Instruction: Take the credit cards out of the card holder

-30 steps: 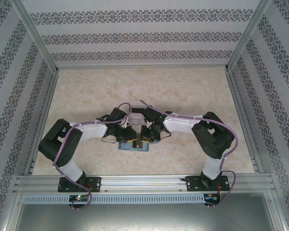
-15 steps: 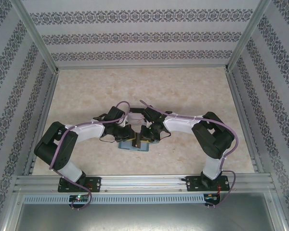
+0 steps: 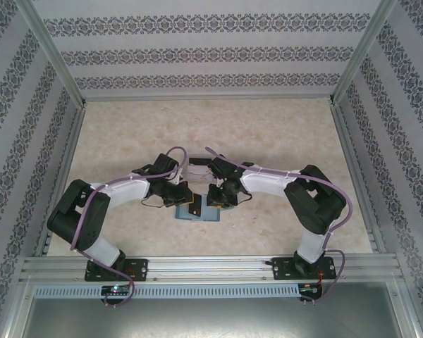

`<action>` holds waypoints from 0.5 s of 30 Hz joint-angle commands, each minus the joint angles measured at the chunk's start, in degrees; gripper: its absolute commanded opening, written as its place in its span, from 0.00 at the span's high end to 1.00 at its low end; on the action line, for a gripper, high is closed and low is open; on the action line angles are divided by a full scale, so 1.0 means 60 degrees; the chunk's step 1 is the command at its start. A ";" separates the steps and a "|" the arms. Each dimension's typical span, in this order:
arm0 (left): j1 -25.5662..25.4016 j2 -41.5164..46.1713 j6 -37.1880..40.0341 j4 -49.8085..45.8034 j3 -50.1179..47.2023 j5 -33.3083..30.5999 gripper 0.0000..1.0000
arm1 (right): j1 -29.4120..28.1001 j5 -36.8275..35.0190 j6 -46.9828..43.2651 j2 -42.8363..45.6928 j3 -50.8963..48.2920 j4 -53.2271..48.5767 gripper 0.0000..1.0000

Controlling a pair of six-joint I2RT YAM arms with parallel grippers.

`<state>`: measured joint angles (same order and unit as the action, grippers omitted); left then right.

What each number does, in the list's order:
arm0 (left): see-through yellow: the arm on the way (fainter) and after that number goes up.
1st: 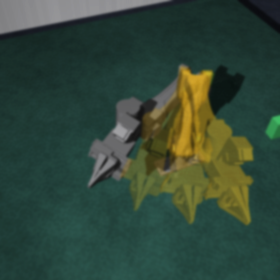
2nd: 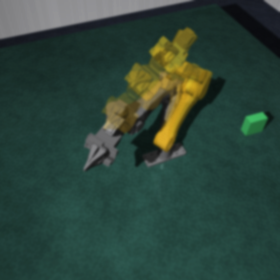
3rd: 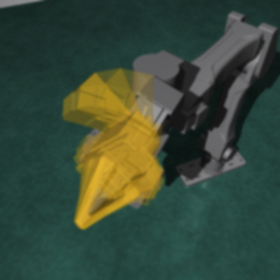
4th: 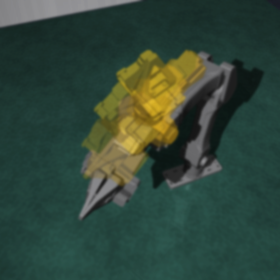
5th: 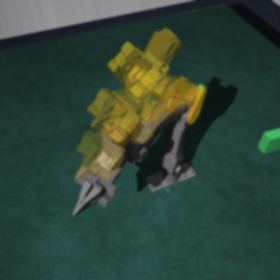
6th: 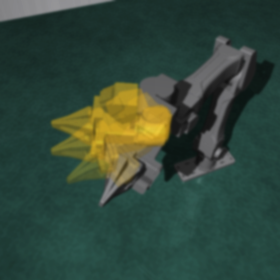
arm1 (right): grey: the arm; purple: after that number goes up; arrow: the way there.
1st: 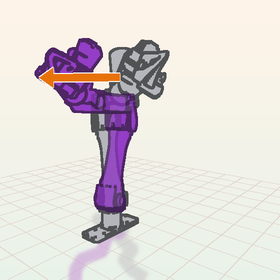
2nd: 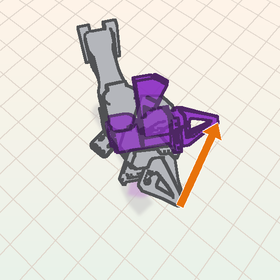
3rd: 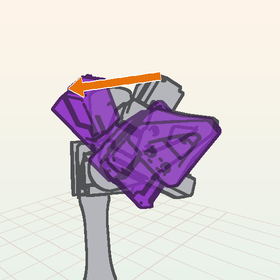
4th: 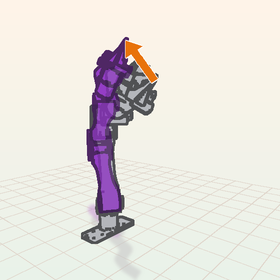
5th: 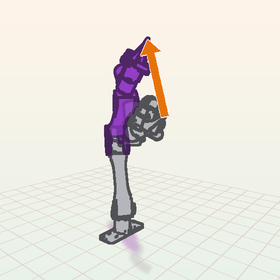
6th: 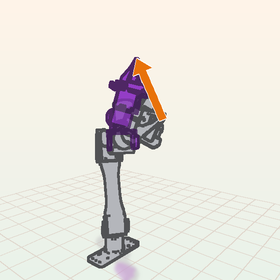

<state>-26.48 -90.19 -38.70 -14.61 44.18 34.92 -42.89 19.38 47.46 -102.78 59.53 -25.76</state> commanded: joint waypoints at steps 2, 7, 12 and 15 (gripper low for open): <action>0.0281 0.0346 0.0429 -0.0958 0.0196 -0.0445 0.92 | 0.0085 -0.1012 -0.0279 0.0027 -0.0131 -0.1420 0.78; 0.0317 0.0555 0.0719 -0.1343 0.0501 -0.0499 0.92 | 0.0086 -0.0940 -0.0266 0.0235 -0.0063 -0.1396 0.77; 0.0390 0.0736 0.1237 -0.1971 0.0984 -0.0691 0.92 | 0.0151 -0.0802 -0.0279 0.0639 -0.0022 -0.1376 0.76; 0.0411 0.0764 0.1873 -0.2398 0.1441 -0.0750 0.92 | 0.0289 -0.0743 -0.0307 0.0893 -0.0040 -0.1376 0.76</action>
<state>-24.71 -87.37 -32.67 -24.18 49.87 31.83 -42.24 16.38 46.46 -100.18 59.51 -31.55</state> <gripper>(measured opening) 0.083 0.243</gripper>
